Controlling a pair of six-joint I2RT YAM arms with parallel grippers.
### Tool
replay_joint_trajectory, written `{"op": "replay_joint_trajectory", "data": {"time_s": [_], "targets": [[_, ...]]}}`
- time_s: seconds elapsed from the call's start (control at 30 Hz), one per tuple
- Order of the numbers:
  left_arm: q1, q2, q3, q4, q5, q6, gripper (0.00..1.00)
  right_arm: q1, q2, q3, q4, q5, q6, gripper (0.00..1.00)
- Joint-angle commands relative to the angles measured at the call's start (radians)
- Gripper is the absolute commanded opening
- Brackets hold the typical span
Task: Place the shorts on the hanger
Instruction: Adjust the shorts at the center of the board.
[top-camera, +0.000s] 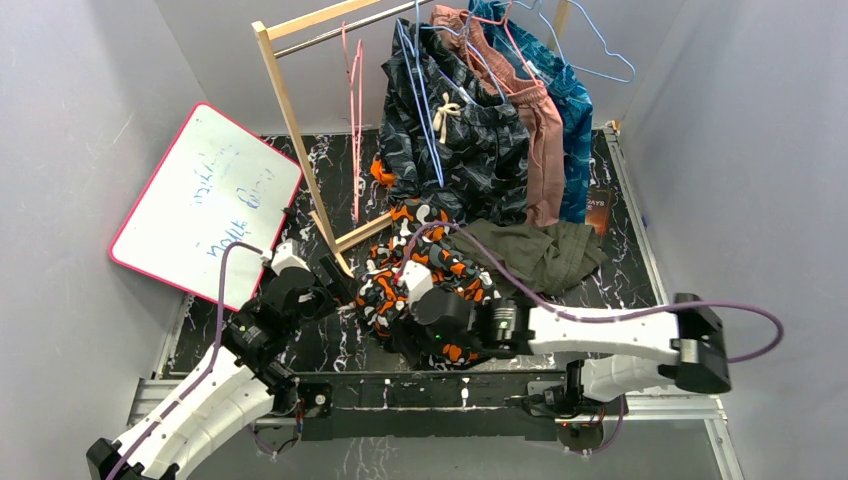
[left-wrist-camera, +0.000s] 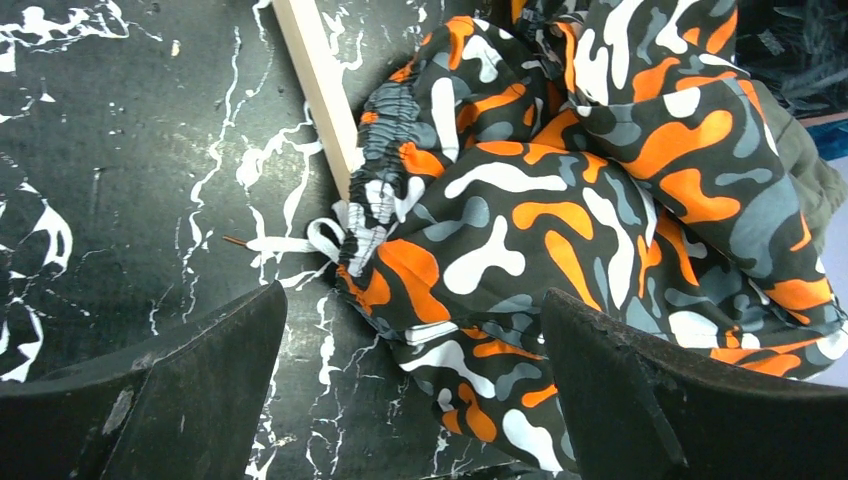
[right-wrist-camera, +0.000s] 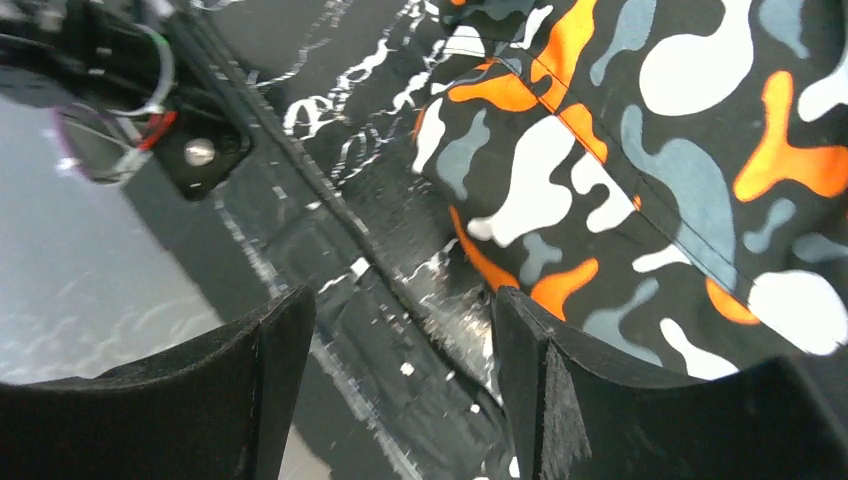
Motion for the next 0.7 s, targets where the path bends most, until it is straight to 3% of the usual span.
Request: {"op": "replay_joint_trajectory", "data": {"time_s": [0.0,0.13,0.23,0.33,0.4,0.57,0.67], "targets": [[-0.003,-0.003,0.036,-0.052,-0.067,-0.022,0.98,0.013,0.141,0.016,0.187,0.148,-0.038,0.75],[-0.003,-0.024,0.026,-0.068,-0.08,-0.044,0.98,0.007,0.306,0.084,0.112,0.309,0.005,0.72],[-0.004,-0.042,0.03,-0.071,-0.086,-0.039,0.98,-0.025,0.354,0.11,0.083,0.345,0.011,0.62],[-0.003,-0.059,0.037,-0.075,-0.085,-0.032,0.98,-0.052,0.305,0.113,0.095,0.367,-0.019,0.36],[-0.003,-0.065,0.033,-0.073,-0.081,-0.032,0.98,-0.07,0.241,0.109,0.096,0.381,-0.037,0.01],[-0.004,-0.048,0.047,-0.066,-0.057,-0.009,0.98,-0.088,-0.056,0.097,0.057,0.359,-0.041,0.0],[-0.004,-0.043,0.05,-0.06,-0.047,0.0,0.98,-0.105,-0.259,0.065,0.001,0.432,0.011,0.0]]}}
